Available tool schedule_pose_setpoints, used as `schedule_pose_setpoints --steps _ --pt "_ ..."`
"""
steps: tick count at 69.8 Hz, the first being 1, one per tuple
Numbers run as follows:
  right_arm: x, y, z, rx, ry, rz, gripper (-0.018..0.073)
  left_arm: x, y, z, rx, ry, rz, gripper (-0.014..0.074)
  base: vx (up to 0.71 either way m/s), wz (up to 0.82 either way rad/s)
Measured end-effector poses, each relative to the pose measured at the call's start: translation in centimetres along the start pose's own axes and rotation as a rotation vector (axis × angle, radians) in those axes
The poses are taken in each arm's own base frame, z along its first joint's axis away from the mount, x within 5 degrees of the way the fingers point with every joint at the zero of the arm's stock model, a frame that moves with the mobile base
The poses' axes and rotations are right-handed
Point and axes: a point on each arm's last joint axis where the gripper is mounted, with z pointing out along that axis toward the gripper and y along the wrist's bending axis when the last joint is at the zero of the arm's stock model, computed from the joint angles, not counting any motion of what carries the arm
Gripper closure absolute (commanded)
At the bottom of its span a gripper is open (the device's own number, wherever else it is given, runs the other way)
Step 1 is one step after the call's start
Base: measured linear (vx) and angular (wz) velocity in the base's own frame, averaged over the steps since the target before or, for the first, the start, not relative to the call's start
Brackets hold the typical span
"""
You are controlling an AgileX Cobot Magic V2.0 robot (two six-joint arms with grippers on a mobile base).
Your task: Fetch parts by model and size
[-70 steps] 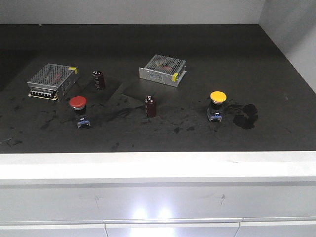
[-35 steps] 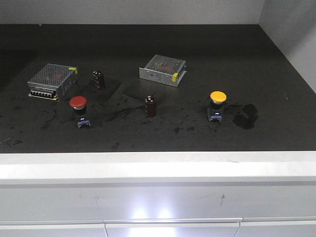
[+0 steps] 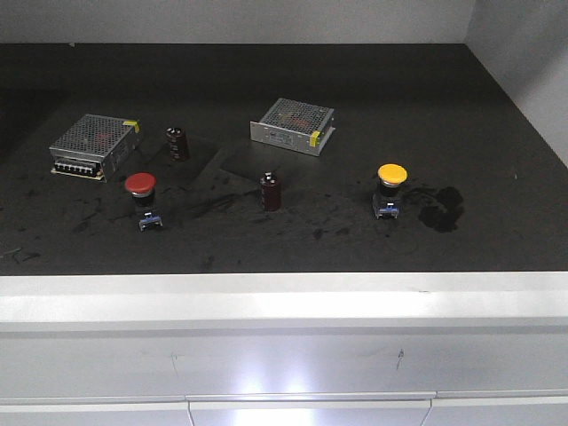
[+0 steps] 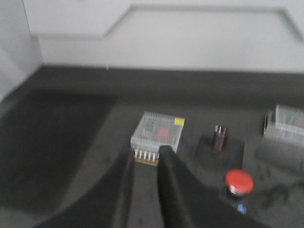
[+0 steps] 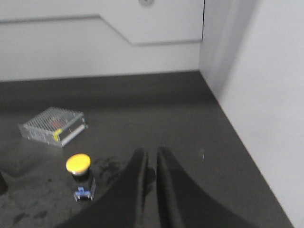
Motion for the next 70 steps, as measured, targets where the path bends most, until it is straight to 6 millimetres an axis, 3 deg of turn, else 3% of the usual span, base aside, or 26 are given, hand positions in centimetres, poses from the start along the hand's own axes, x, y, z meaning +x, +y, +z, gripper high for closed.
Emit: schedule_pose_setpoints --steps 17,21,27,58,70 --pt "0.3 0.0 0.6 0.002 0.030 0.000 0.0001 1.3 0.1 0.1 -0.007 0.147 0.000 -0.0089 0.00 0.00" --pt "0.4 0.0 0.6 0.003 0.042 0.000 -0.0088 1.6 0.1 0.0 -0.008 0.171 0.000 -0.0135 0.00 0.00" --pt "0.5 0.0 0.6 0.005 0.056 0.000 -0.0170 1.7 0.1 0.0 -0.009 0.191 0.000 -0.0130 0.00 0.00" --pt "0.3 0.0 0.6 0.002 0.031 -0.001 -0.0091 1.6 -0.5 0.2 0.050 0.217 -0.043 -0.0020 0.00 0.00" --pt "0.1 0.0 0.6 0.000 0.013 -0.001 -0.0074 0.5 -1.4 2.9 0.144 0.294 -0.049 -0.0015 0.00 0.00"
